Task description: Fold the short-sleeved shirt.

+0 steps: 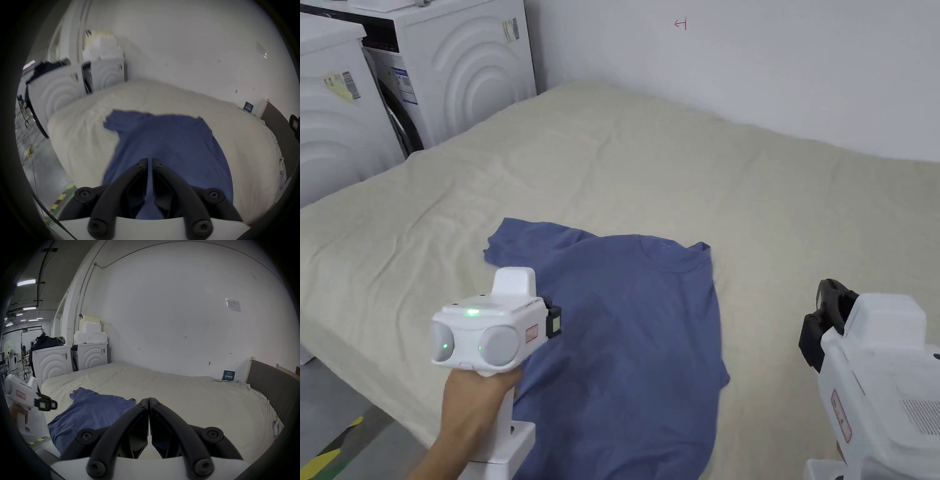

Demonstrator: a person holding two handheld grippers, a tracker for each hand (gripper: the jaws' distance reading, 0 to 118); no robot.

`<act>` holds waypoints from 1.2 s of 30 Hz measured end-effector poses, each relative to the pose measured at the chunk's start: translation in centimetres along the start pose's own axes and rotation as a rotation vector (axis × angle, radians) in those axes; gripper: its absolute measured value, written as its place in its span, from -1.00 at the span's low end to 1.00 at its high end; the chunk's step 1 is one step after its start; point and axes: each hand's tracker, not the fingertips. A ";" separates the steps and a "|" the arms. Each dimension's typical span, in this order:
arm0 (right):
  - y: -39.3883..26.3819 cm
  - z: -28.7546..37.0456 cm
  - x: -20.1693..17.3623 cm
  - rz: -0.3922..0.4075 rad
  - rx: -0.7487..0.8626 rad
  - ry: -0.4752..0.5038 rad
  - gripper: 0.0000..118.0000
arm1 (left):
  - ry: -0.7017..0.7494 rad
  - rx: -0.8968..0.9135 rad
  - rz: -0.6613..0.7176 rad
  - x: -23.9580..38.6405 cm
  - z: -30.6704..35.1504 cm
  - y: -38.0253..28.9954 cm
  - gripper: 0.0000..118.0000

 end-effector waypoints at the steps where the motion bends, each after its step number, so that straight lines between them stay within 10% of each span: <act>1: -0.1 -0.2 0.1 -0.002 -0.006 -0.005 -1.00 | -0.001 -0.043 -0.008 0.4 -1.4 0.2 -0.05; 7: -1.0 -1.0 1.2 0.002 -0.036 -0.024 -1.00 | 0.025 -0.189 -0.069 2.2 -8.0 0.3 0.88; 14: -2.2 -1.3 2.9 -0.016 -0.070 -0.055 -1.00 | 0.070 -0.347 -0.077 3.5 -12.9 -0.5 0.86; 20: -2.3 -1.0 4.3 -0.018 -0.081 -0.077 -1.00 | 0.076 -0.368 -0.052 4.5 -12.6 -1.8 0.26; 24: -2.3 -0.8 5.6 -0.036 -0.069 -0.087 -1.00 | 0.035 -0.355 -0.096 5.4 -11.7 -1.5 -1.00; 36: -1.0 3.8 8.9 -0.055 -0.007 -0.126 -1.00 | -0.136 -0.133 0.010 6.1 -4.3 3.0 -1.00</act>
